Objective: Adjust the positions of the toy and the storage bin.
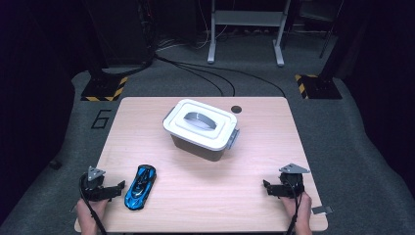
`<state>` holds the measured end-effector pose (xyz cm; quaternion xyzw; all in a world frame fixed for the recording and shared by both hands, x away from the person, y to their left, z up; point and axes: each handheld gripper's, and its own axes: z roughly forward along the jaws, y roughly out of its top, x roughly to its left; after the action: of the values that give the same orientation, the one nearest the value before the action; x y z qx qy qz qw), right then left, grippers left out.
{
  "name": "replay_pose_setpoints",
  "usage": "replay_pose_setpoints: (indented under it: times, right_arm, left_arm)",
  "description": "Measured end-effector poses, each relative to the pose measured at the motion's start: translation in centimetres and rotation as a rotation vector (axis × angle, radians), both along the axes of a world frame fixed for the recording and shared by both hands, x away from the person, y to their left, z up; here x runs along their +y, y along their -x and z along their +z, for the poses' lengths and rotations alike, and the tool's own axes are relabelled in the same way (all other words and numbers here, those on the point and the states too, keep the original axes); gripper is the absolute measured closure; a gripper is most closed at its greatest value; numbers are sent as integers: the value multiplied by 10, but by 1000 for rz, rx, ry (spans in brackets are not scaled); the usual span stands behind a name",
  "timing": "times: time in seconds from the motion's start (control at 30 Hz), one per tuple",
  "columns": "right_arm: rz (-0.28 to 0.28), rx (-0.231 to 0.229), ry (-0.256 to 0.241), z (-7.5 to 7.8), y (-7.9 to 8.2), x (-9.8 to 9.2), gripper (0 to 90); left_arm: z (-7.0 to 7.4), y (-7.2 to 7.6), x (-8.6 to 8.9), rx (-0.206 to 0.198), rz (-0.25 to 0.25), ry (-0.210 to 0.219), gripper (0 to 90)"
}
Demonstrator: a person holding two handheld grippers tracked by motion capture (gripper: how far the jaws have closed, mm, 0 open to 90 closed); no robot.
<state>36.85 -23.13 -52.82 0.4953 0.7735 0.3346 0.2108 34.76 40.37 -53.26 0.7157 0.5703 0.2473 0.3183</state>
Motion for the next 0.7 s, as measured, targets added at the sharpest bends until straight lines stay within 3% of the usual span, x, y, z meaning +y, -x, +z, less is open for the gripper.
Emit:
replay_pose_setpoints:
  times: [0.7]
  right_arm:
    - [-4, -5, 3, 0, 0, 0, 77]
  left_arm:
    - [0, 0, 0, 5, 0, 0, 48]
